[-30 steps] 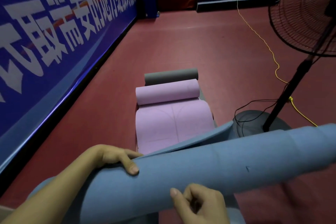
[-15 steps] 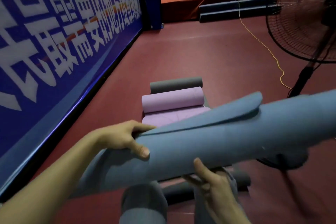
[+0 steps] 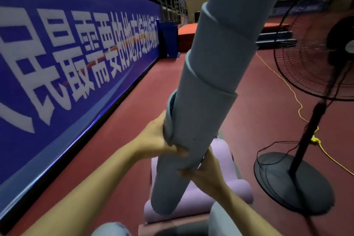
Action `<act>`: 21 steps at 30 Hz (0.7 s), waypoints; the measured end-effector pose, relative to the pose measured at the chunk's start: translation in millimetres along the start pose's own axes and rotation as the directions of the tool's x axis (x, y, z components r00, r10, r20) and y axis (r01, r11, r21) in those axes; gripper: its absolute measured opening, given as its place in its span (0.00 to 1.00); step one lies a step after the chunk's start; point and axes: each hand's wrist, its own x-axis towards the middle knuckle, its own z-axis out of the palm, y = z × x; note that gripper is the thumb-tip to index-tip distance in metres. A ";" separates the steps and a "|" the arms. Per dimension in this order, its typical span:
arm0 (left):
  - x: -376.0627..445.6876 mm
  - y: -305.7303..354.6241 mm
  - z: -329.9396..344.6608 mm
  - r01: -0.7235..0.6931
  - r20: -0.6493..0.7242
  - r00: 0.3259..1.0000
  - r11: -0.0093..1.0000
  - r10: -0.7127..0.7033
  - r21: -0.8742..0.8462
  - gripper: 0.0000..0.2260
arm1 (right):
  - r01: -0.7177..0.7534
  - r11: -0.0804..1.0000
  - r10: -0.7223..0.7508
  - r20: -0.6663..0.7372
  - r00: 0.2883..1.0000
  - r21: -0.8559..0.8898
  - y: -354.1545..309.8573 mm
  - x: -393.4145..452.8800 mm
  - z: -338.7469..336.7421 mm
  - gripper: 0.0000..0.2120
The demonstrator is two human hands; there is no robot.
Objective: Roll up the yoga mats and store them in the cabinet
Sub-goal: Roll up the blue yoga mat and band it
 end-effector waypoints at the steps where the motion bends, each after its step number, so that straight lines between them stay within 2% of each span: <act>1: -10.7 -7.5 4.1 0.023 -0.057 0.998 0.999 -0.021 0.032 0.47 | -0.007 1.000 0.008 0.018 1.000 -0.012 4.3 -2.5 7.0 0.41; 4: -47.2 -31.5 12.8 0.063 -0.202 0.978 0.995 -0.046 0.080 0.50 | -0.007 0.999 0.009 0.056 0.998 -0.034 18.8 -12.7 34.8 0.43; 6: -70.5 -48.1 12.8 0.123 -0.330 0.938 0.992 -0.102 0.043 0.49 | -0.013 0.996 0.023 0.109 0.994 -0.085 21.1 -21.0 56.8 0.43; 8: -93.0 -66.6 7.5 0.178 -0.394 0.904 0.984 -0.166 -0.007 0.49 | -0.016 0.992 0.039 0.178 0.983 -0.124 20.5 -26.6 78.9 0.41; 11: -122.3 -89.9 -15.0 0.298 -0.398 0.872 0.954 -0.284 -0.028 0.51 | -0.047 0.989 0.085 0.275 0.958 -0.140 19.6 -29.5 115.4 0.39; 14: -154.8 -111.1 -36.5 0.360 -0.420 0.849 0.933 -0.321 0.015 0.54 | -0.023 0.991 0.066 0.331 0.941 -0.132 5.5 -36.8 147.3 0.38; 17: -189.4 -136.4 -46.5 0.409 -0.480 0.802 0.912 -0.356 0.008 0.56 | -0.053 0.994 0.087 0.418 0.904 -0.093 -18.9 -39.9 169.3 0.27; 19: -207.9 -154.7 -49.3 0.443 -0.483 0.780 0.896 -0.398 -0.023 0.57 | -0.013 0.997 0.047 0.486 0.873 -0.074 -20.4 -39.1 184.9 0.27; 21: -222.8 -170.2 -48.8 0.470 -0.470 0.773 0.882 -0.425 -0.024 0.54 | 0.014 0.999 0.005 0.512 0.859 -0.034 -18.4 -43.0 199.0 0.30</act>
